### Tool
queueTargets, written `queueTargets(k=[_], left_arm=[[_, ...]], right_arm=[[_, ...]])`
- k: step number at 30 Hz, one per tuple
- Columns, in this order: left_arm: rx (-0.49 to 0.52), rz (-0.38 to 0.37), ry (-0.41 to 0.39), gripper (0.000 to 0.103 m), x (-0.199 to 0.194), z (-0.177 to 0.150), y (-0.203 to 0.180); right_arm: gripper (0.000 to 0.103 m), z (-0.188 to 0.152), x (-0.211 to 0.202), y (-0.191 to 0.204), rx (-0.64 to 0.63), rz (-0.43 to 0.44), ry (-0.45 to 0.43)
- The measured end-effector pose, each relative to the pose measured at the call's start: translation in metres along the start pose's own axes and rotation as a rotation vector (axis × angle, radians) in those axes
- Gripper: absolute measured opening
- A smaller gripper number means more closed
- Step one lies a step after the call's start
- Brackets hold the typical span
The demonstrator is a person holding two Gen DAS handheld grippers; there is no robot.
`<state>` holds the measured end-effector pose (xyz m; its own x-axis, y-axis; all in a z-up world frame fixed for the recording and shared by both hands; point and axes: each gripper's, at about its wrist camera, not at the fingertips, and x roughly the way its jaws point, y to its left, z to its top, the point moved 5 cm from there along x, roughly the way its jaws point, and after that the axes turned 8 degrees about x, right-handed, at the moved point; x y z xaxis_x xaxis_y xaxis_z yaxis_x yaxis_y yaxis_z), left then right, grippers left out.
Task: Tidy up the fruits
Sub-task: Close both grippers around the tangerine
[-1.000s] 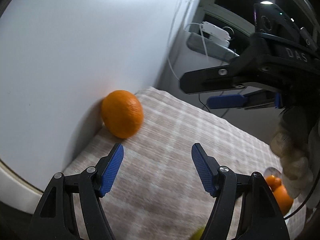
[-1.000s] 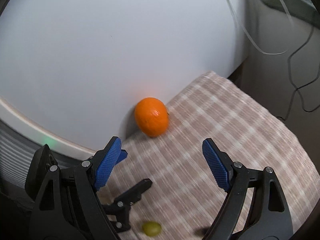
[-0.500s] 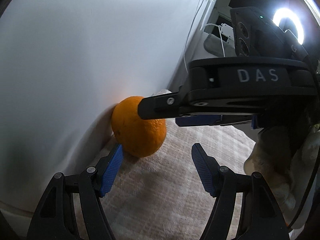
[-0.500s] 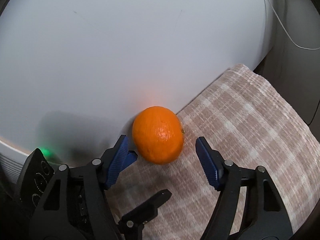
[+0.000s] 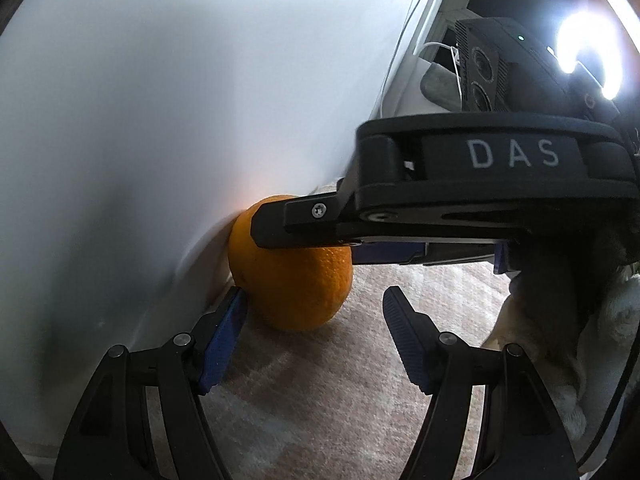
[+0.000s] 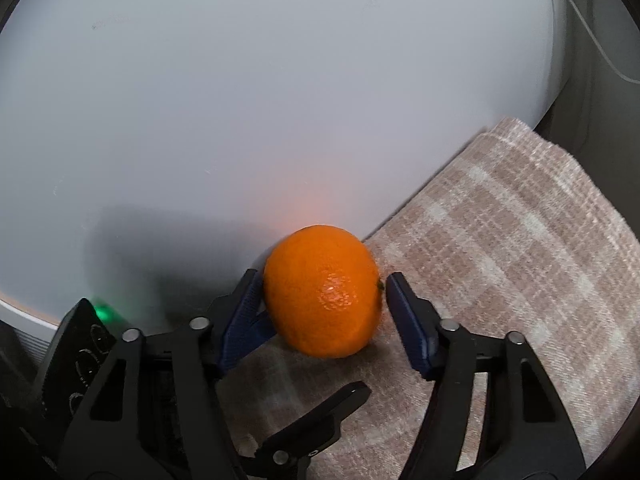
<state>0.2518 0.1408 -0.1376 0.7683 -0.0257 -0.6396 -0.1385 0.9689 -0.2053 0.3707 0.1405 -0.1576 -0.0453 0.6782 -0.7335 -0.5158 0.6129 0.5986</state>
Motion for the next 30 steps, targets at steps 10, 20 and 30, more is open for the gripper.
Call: queueTargets(k=[10,20,30], left_arm=[[-0.008,-0.02,-0.013,0.069,-0.003,-0.003,0.003],[0.037,-0.024,-0.035,0.068,-0.018,-0.01,-0.01],[0.093,-0.062,-0.078,0.068,-0.06,-0.011,-0.049]], right_arm=[[0.063,-0.003,0.001,-0.008,0.016,-0.006,-0.006],[0.063,-0.029,-0.03,-0.003,0.041,-0.006,-0.031],[0.063,-0.063,-0.081,-0.004,0.043,-0.016,-0.073]])
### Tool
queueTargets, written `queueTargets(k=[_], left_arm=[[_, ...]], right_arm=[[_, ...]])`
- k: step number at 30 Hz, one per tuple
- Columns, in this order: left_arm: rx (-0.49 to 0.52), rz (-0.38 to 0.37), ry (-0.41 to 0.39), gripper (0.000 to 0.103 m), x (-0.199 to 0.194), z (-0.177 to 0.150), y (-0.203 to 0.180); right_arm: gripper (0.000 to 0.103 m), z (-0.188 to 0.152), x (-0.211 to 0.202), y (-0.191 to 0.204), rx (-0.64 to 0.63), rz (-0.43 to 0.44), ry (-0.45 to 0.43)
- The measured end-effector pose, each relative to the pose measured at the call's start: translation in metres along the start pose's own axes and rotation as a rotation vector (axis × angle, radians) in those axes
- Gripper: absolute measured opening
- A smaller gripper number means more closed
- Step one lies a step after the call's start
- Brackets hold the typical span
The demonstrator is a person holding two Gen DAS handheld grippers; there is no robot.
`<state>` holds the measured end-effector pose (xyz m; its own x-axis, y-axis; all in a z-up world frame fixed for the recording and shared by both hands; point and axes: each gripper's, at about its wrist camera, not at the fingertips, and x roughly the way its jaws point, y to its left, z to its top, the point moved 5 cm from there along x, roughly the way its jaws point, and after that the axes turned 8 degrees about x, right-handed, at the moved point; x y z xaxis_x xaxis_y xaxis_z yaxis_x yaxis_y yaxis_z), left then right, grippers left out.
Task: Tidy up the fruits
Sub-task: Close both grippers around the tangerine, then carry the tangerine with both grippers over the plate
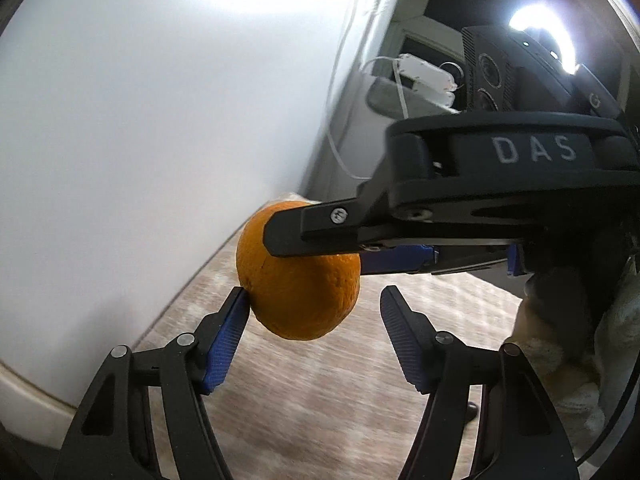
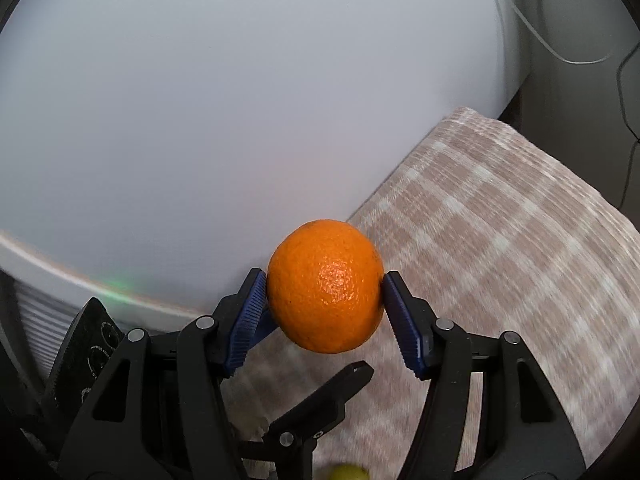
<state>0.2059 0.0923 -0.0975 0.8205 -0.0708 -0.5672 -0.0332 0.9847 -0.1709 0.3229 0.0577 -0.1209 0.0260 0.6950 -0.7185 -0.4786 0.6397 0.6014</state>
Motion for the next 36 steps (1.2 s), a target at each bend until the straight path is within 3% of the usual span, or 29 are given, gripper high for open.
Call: queueTargets(k=[8,22,36], left_arm=[[0.042,-0.054,-0.033,0.067,-0.033,-0.007,-0.044],[0.161,-0.199,-0.014,0.066,-0.058,-0.035,-0.132],[0.23,-0.274,0.038,0.065,-0.066,-0.067,-0.195]], right_arm=[[0.06,-0.04,-0.067,0.006,-0.003,-0.029,-0.073],[0.06,-0.103,-0.159,-0.032,0.093,-0.075,-0.198],[0.06,-0.167,-0.196,-0.064,0.182,-0.092,-0.249]])
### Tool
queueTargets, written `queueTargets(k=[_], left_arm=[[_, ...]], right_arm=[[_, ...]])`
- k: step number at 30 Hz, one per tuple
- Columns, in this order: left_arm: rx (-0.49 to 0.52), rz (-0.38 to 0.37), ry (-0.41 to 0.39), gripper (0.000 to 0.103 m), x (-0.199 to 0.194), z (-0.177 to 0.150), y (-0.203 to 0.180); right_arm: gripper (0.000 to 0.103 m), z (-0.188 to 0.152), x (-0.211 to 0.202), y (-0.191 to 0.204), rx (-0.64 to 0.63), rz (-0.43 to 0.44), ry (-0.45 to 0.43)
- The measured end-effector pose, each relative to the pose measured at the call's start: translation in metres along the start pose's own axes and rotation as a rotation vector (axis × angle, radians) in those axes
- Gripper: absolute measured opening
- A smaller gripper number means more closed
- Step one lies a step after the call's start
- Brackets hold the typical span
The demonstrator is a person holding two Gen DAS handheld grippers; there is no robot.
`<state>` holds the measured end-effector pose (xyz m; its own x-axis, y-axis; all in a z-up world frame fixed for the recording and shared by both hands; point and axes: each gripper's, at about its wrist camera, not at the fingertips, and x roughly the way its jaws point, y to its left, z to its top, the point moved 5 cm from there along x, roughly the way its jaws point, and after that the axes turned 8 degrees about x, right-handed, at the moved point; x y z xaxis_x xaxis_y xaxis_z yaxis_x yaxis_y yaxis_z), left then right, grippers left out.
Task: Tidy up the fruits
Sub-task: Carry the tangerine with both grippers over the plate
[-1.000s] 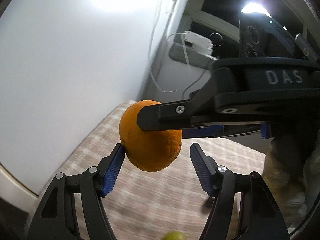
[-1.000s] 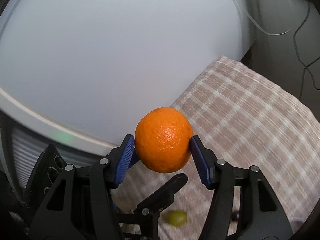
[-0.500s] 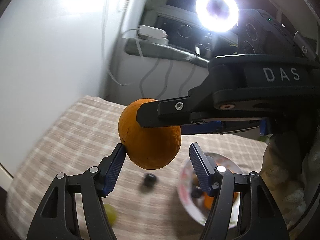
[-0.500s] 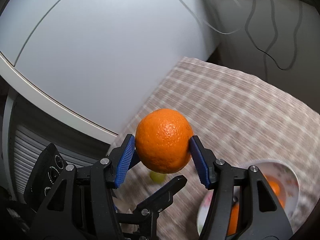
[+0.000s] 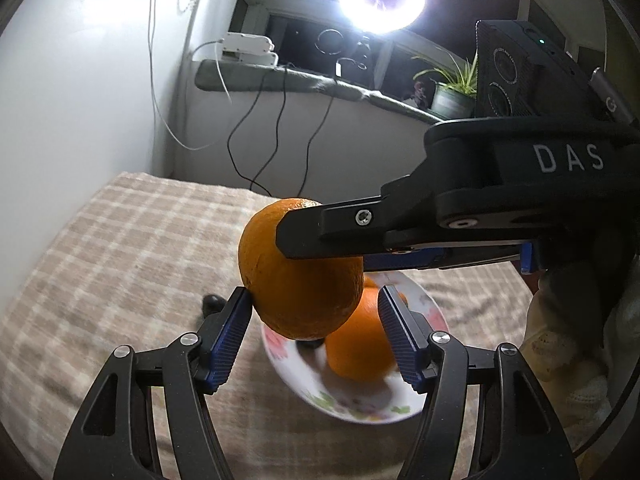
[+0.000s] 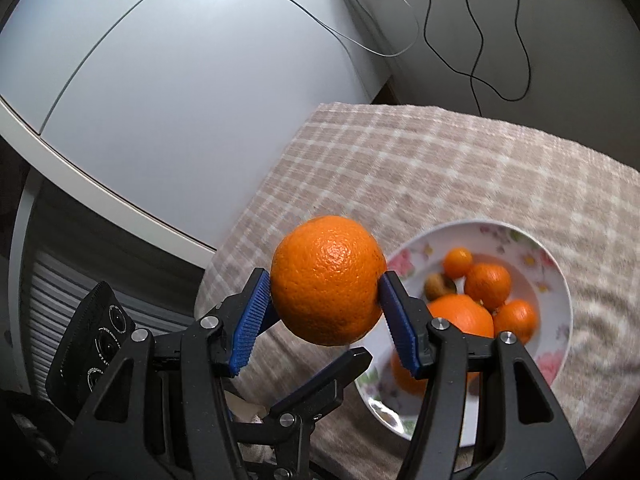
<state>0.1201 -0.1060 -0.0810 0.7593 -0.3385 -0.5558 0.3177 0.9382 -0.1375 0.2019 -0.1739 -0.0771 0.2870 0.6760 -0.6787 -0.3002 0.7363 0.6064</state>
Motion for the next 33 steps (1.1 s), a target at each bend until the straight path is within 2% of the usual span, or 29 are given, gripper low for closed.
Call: queueTargets(k=[11,18,33], left_arm=[[-0.008,-0.012,0.037,0.065,0.004,-0.008,-0.003],[-0.03,-0.024,0.062,0.064,0.008,-0.012,0.003],[-0.023,-0.04,0.085,0.063,0.017,-0.013,0.002]], right_arm=[[0.06,-0.007,0.006,-0.012,0.045,0.015,0.026],[0.06,-0.005,0.022,-0.013,0.053,0.001,0.051],[0.06,-0.001,0.027,-0.021,0.045,-0.042,0.061]])
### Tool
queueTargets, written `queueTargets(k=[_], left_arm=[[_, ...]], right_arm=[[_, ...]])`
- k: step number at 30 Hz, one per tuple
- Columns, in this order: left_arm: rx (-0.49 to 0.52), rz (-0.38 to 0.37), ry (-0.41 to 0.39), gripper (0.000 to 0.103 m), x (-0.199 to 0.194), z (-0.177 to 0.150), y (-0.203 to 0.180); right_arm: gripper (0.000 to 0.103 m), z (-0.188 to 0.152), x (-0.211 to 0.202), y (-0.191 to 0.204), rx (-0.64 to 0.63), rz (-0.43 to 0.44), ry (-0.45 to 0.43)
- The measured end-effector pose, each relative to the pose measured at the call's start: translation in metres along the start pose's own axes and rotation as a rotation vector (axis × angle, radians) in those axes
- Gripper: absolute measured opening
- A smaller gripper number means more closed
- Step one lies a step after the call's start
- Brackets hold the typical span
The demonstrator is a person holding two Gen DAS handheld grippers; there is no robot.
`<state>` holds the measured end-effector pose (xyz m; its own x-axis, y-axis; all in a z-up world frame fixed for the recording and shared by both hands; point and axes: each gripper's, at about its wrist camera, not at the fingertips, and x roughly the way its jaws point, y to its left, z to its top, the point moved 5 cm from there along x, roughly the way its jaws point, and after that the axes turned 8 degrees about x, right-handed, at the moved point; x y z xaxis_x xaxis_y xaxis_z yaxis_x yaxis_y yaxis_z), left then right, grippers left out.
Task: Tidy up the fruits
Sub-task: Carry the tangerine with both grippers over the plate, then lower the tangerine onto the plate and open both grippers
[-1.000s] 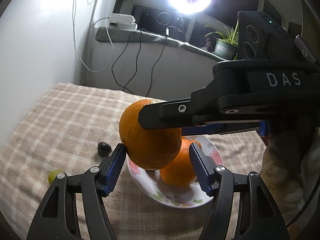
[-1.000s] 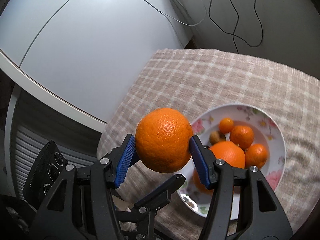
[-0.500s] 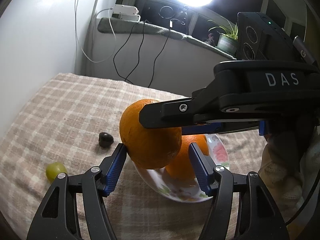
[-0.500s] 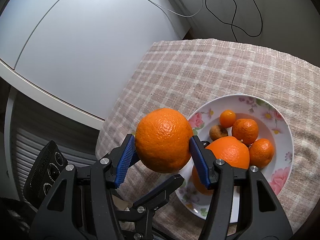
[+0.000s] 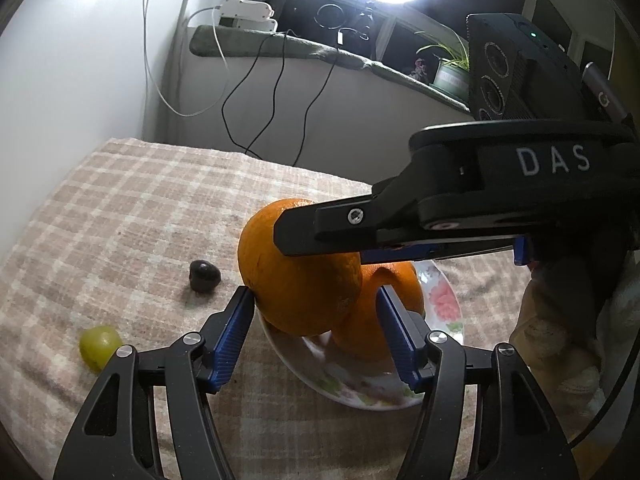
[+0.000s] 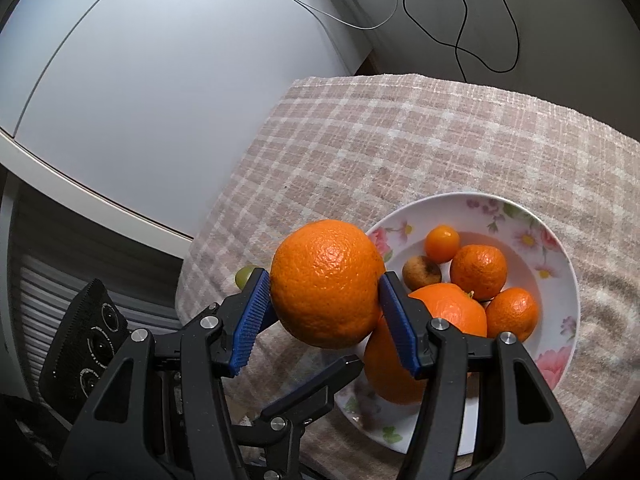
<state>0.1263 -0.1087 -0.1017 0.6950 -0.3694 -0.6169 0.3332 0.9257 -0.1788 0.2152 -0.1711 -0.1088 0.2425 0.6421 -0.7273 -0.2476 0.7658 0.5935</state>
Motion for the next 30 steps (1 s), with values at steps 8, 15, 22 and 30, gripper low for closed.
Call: queueTargets(k=[8,15,22,30], left_arm=[[0.019,0.001,-0.006,0.063,0.002,0.005,-0.002],[0.02,-0.006,-0.008,0.063,0.007,0.008,0.0],[0.017,-0.024,-0.004,0.063,0.01,0.011,0.002],[-0.014,-0.072,0.004,0.063,0.011,0.013,0.007]], right_arm=[[0.06,0.004,0.001,-0.001,-0.003,-0.011,-0.006],[0.06,0.006,0.001,-0.002,-0.004,-0.013,-0.009],[0.06,0.009,0.001,-0.001,-0.019,-0.033,-0.013],[0.064,0.012,-0.006,-0.006,0.002,-0.044,-0.045]])
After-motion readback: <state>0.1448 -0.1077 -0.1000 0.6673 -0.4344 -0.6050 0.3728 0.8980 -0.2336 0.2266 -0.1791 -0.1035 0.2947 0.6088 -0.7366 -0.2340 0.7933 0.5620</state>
